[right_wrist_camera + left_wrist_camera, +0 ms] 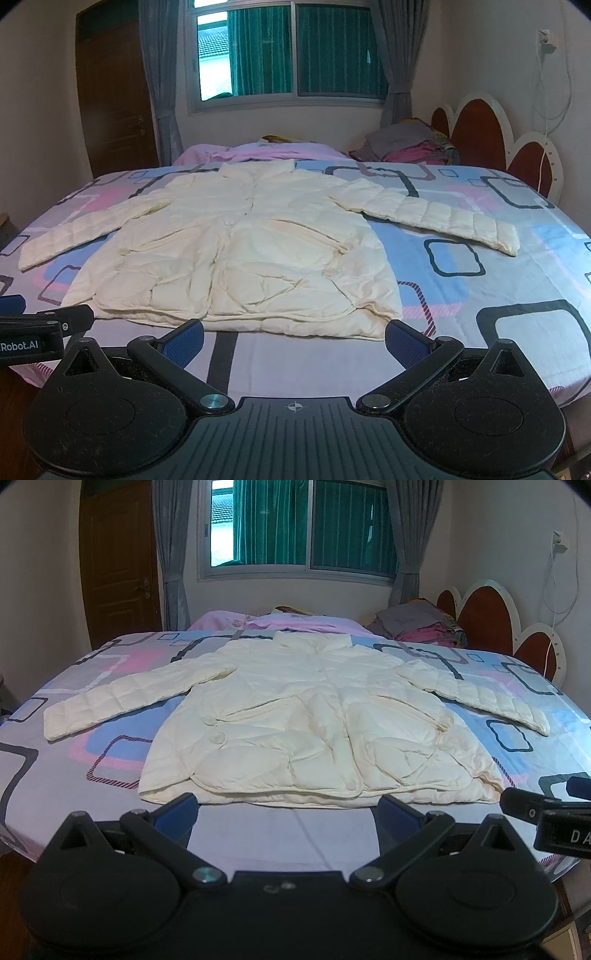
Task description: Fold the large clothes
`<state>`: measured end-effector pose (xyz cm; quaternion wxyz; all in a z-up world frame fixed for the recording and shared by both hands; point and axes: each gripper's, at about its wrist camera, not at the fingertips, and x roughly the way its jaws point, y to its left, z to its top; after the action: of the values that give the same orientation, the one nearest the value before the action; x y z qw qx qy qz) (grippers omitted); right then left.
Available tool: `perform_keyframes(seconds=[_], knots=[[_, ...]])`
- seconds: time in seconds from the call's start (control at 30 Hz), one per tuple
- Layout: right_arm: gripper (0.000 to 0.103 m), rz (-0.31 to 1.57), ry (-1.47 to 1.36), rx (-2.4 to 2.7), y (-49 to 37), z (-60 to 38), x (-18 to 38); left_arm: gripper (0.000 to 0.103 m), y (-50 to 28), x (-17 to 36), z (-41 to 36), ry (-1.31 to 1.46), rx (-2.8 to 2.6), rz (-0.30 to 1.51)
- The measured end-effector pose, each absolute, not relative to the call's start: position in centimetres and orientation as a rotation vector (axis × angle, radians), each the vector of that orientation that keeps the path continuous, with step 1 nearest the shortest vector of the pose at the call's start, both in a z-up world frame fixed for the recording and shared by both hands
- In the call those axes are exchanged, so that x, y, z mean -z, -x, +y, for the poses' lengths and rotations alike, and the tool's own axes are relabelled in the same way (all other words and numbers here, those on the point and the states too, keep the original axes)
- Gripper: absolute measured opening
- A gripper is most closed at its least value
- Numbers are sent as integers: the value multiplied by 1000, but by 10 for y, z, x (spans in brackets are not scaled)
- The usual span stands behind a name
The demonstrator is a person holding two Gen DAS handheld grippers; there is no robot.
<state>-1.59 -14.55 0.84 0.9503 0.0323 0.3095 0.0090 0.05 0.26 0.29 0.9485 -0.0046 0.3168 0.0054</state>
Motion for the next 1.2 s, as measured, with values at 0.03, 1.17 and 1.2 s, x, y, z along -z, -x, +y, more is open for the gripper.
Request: perform_keyframes(seconds=[0.03, 1.17, 1.2], knots=[[103, 630, -66, -18, 16, -146, -8, 103, -1, -3, 3, 10, -11, 646], [103, 626, -60, -18, 16, -145, -12, 103, 0, -3, 7, 14, -15, 636], [103, 626, -61, -19, 16, -145, -12, 103, 0, -3, 7, 14, -15, 636]])
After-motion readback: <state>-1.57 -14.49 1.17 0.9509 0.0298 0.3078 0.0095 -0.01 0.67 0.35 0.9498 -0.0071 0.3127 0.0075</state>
